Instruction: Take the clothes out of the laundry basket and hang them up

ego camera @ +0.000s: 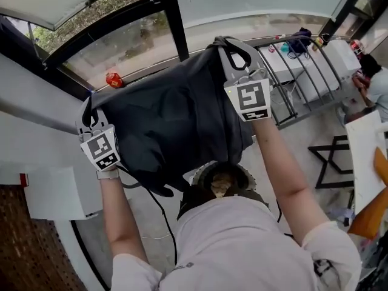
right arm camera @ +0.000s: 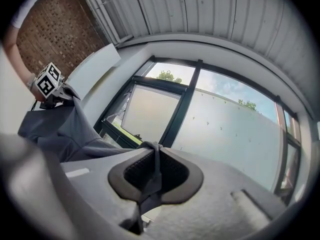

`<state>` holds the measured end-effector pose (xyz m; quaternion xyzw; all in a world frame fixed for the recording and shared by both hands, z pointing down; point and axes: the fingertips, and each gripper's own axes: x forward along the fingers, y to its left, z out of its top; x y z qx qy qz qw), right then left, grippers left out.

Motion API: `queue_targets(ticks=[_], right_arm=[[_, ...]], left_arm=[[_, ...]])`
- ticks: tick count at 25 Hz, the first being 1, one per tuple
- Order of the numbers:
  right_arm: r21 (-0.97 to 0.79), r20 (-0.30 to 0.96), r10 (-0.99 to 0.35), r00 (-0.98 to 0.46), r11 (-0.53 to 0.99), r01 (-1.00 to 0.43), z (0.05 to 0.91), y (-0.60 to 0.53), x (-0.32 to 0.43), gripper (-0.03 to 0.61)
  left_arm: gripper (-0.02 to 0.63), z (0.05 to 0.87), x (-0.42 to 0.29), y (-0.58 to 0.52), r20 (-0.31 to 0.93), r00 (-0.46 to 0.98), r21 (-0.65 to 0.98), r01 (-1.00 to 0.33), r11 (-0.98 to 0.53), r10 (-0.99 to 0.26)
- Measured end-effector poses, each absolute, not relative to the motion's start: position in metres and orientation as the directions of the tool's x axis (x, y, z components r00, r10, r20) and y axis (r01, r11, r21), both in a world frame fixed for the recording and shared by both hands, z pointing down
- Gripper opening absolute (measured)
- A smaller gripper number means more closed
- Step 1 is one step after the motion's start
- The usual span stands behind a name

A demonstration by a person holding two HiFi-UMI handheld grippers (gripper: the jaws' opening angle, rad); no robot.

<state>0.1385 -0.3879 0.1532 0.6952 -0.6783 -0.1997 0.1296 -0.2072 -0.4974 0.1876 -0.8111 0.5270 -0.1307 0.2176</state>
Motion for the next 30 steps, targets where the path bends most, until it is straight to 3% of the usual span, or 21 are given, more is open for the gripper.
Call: queue_targets(ticks=[6,13,21,25,26,28,30], right_arm=[[0.444,-0.05,-0.996,0.073,-0.088,-0.892,0.158,-0.437,0.143,0.031],[0.428,0.234,-0.966,0.106,0.005,-0.904,0.271,-0.467,0.134,0.031],[0.367,0.467,-0.87,0.156,0.031,-0.93,0.381,-0.471,0.131,0.045],[0.318,0.543,-0.826,0.152,0.035,-0.948,0.412,-0.469,0.127,0.078],[0.3,0.56,-0.814,0.152,0.028,-0.953,0.419,-0.467,0.125,0.095],[0.264,0.583,-0.797,0.157,0.004,-0.965,0.431,-0.461,0.119,0.161],[0.244,0.584,-0.796,0.159,-0.014,-0.97,0.438,-0.453,0.114,0.222]], left_arm=[[0.011,0.196,-0.194,-0.557,0.035,0.461,-0.484,-0.769,-0.418,-0.887],[0.046,0.298,-0.18,-0.594,0.252,0.488,-0.482,-0.685,-0.546,-0.836],[0.054,0.413,-0.184,-0.618,0.463,0.496,-0.367,-0.648,-0.668,-0.735],[0.058,0.454,-0.186,-0.617,0.553,0.516,-0.267,-0.635,-0.725,-0.655],[0.086,0.462,-0.186,-0.614,0.565,0.531,-0.252,-0.618,-0.745,-0.631],[0.144,0.476,-0.185,-0.607,0.583,0.555,-0.241,-0.58,-0.778,-0.594],[0.157,0.488,-0.186,-0.6,0.597,0.564,-0.229,-0.56,-0.796,-0.57]])
